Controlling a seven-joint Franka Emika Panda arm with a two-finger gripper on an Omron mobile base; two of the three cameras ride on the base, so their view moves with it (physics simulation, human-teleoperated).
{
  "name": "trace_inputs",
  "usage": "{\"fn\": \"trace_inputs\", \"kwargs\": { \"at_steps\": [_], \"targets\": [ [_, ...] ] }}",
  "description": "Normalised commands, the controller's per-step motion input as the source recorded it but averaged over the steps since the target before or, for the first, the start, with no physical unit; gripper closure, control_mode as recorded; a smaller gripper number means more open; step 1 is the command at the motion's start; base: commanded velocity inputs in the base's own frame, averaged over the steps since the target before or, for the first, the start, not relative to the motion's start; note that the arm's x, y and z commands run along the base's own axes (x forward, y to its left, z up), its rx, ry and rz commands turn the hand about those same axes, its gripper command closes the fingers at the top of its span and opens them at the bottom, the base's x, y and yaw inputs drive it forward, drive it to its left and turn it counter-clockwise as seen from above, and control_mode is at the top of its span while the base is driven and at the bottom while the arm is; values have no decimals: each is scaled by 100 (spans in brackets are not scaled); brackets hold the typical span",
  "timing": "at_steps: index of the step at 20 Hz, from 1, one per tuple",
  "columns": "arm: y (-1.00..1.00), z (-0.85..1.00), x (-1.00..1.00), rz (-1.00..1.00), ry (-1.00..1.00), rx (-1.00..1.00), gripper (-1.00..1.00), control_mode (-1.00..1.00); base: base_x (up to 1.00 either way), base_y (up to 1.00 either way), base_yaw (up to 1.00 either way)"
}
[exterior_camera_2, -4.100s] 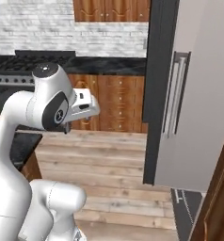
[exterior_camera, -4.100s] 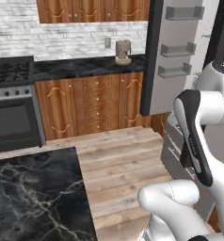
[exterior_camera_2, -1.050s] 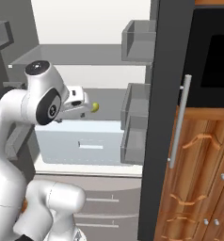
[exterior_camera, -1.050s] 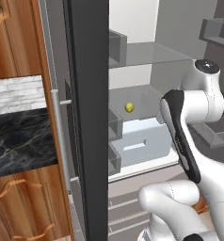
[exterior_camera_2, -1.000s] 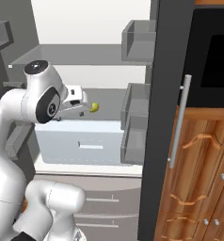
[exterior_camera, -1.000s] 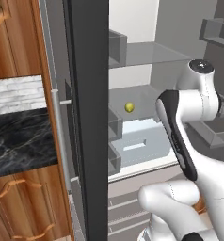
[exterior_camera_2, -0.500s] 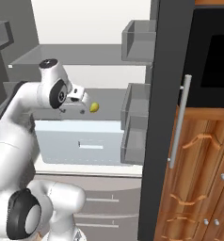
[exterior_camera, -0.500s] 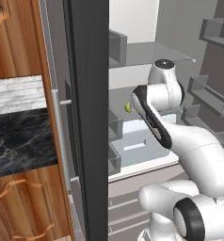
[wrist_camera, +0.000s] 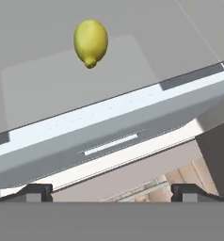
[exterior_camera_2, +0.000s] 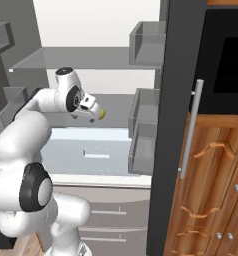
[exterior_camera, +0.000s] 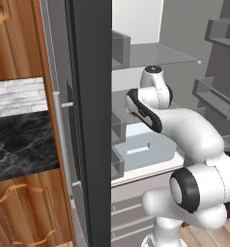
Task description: Grab the lemons from the fridge, place them in the blender, close the lid, and turn on the blender to create a marinade.
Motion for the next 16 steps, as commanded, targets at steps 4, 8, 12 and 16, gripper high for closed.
{"fn": "trace_inputs", "kwargs": {
  "at_steps": [4, 8, 12, 16],
  "targets": [
    [0, -24, 62, 0, 0, 0, -100, -100, 0, 0, 0],
    [0, -23, 64, 0, 0, 0, -100, -100, 0, 0, 0],
    [-1, -22, 54, 0, 0, 0, -100, -100, 0, 0, 0],
    [-3, -24, 33, 1, 0, 0, -100, -100, 0, 0, 0]
  ]
}}
